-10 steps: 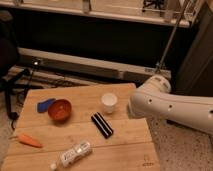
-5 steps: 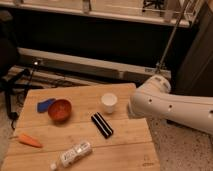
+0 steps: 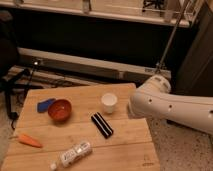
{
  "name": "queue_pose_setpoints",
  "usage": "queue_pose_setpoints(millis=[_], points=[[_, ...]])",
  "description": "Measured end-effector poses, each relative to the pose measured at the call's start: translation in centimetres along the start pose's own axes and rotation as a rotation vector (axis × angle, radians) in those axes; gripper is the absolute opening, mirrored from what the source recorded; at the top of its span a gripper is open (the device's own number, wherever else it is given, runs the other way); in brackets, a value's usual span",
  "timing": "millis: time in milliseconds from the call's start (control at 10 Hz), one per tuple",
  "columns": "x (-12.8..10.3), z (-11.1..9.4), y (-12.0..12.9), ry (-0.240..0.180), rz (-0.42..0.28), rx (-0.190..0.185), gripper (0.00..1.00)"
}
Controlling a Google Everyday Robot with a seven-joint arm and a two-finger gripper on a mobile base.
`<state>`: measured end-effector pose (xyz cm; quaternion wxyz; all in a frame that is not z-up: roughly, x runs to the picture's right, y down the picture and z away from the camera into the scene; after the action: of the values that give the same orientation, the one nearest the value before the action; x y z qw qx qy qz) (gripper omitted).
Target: Place the pepper in the ceramic cup
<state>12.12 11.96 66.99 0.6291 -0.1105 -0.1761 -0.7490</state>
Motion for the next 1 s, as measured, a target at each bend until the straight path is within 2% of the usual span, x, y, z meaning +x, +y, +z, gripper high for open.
queue_pose_setpoints(millis=[400,600,800,900,1000], points=[[0.0,0.0,0.0,-0.001,0.000,-0.001,0.00],[-0.2,-0.2,0.1,-0.006,-0.002,-0.024,0.00],[0.5,-2.1,-1.2,0.015,-0.061,-0.112,0.00],[1.6,-3.9,-3.5,0.047,-0.129,-0.164,0.00],[2.5,-5.3,-6.2,0.072,-0.204,-0.201,0.00]])
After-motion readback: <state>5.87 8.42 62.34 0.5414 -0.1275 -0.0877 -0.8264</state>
